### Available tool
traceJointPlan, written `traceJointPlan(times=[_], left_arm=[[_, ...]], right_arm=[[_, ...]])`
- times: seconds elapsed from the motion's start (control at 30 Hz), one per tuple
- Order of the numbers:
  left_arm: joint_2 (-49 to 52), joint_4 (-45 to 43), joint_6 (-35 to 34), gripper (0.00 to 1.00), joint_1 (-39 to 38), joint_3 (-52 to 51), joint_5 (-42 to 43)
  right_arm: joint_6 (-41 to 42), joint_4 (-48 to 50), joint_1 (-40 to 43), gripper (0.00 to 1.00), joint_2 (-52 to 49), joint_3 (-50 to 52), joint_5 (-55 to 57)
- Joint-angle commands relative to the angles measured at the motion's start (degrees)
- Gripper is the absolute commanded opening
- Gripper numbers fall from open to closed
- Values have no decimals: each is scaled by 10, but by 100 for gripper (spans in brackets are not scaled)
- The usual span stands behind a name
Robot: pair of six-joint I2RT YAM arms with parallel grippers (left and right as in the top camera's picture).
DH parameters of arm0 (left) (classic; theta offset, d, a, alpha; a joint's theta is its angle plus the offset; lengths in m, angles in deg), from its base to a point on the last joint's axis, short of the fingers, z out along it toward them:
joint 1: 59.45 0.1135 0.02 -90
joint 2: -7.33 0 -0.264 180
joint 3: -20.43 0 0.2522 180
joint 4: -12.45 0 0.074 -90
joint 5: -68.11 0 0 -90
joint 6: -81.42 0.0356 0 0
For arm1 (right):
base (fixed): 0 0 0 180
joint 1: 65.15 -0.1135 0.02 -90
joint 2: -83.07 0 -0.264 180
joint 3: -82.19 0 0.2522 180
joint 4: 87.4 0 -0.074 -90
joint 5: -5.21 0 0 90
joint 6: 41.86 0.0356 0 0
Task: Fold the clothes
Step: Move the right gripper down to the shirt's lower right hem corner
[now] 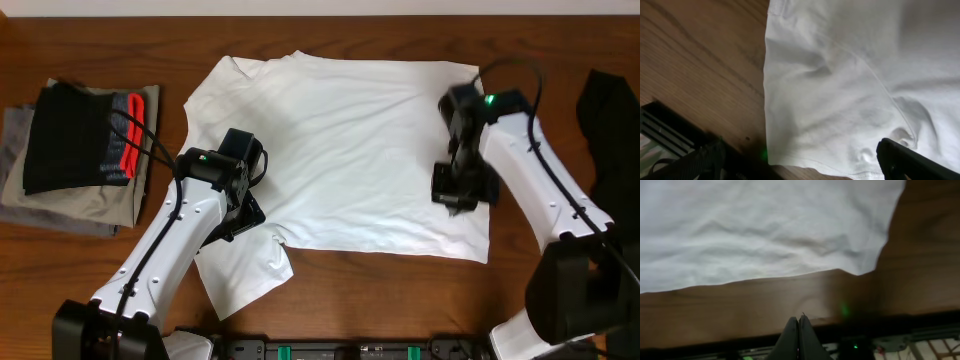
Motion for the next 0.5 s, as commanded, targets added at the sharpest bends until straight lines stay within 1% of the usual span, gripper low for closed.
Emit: traceJointPlan(times=[0.0,0.13,0.27,0.47], left_arm=[[-6,3,2,98,2,10,-13],[-6,6,2,98,2,10,-13],[-6,6,2,98,2,10,-13],[-6,8,2,98,2,10,-13]], right_arm=[[38,36,2,1,17,61,-28],[72,87,2,1,17,125,-32],[88,134,11,1,17,173,-32],[96,196,52,1,17,229,-37]])
